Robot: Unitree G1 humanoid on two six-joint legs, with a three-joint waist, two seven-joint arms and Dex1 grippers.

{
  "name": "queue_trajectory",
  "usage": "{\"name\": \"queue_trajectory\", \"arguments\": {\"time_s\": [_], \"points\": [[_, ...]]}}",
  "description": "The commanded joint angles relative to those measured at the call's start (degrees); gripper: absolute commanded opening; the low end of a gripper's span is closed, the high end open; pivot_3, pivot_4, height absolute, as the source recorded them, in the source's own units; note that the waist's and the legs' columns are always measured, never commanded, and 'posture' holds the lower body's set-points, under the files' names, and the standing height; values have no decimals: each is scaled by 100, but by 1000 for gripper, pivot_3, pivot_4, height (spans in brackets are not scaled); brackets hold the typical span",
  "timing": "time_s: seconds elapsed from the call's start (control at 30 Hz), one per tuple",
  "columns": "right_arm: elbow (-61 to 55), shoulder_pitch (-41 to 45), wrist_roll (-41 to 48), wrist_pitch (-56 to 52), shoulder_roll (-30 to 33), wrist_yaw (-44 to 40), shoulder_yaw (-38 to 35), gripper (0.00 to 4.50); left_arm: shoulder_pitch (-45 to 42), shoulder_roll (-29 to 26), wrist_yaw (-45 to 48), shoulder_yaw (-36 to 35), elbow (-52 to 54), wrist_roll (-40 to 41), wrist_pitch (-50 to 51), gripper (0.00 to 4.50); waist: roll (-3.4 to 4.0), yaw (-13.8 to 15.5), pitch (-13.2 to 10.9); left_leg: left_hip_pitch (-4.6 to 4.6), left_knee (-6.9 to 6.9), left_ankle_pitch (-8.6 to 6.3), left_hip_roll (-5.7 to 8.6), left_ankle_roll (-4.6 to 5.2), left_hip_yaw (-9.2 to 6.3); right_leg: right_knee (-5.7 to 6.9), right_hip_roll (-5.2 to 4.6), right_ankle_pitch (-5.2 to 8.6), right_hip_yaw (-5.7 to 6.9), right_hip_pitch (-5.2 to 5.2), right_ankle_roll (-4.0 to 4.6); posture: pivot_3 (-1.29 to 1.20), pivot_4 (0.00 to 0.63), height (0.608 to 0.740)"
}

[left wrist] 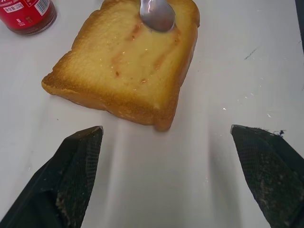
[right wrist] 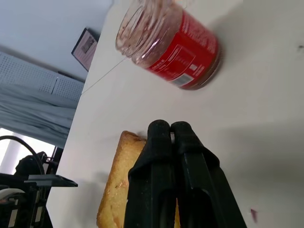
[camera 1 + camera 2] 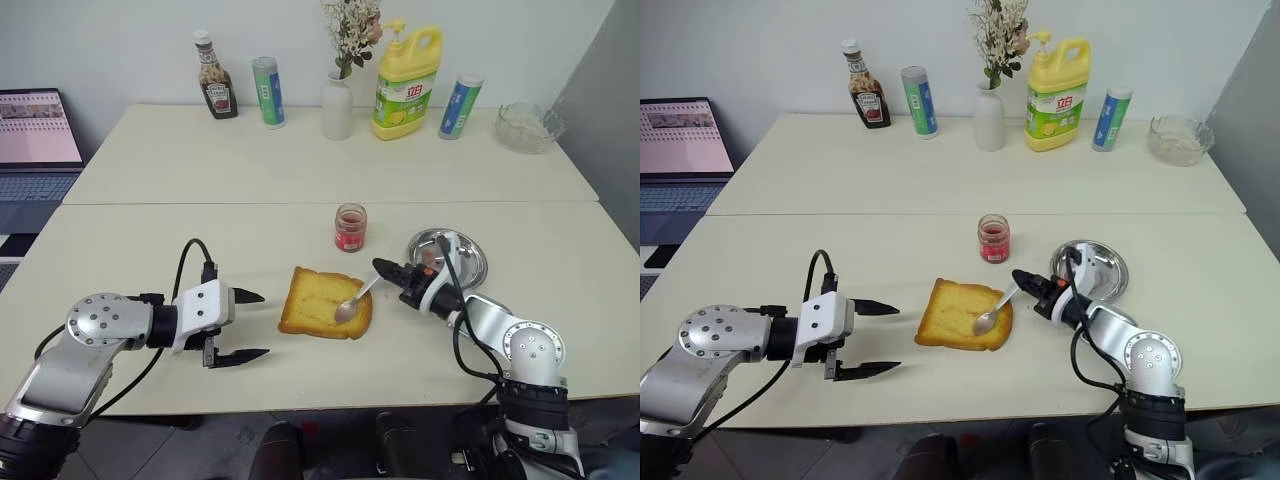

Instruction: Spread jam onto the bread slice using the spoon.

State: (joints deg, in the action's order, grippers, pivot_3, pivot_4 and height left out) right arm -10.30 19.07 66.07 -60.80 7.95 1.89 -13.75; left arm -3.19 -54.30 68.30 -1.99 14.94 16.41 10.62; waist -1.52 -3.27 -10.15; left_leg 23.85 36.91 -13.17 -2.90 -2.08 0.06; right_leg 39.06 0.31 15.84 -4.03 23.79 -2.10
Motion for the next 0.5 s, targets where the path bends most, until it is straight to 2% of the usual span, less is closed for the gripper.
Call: {"name": "queue_trajectory", "arguments": {"time_s": [0.03, 0.23, 0.37, 0.5], "points": [[-119, 234, 266, 57, -134, 210, -119, 21, -121, -9, 10, -3, 6, -21, -106, 4500, 0, 0, 0, 0, 0, 0, 0, 0, 0, 0, 1, 0, 0, 0, 0, 0, 150, 740], [404, 621, -131, 440, -720, 289, 83, 21, -156, 14, 15, 19, 30, 17, -52, 4500, 0, -10, 0, 1, -2, 0, -1, 0, 1, 1, 2, -2, -1, 3, 4, 0, 150, 740], [483, 567, -282, 426, -694, 136, 203, 21, -144, 38, -31, 1, 141, 84, 55, 4500, 0, 8, 0, 6, -3, 0, 0, 0, 1, -3, 0, -2, 1, 4, 4, 0, 150, 740], [433, 404, -256, 282, -362, -19, 67, 21, -172, 53, -82, -50, 277, 169, 202, 4500, 0, 17, 0, 6, 0, 0, 5, 0, 0, -4, -6, -2, 1, 1, 4, 0, 150, 740]]}}
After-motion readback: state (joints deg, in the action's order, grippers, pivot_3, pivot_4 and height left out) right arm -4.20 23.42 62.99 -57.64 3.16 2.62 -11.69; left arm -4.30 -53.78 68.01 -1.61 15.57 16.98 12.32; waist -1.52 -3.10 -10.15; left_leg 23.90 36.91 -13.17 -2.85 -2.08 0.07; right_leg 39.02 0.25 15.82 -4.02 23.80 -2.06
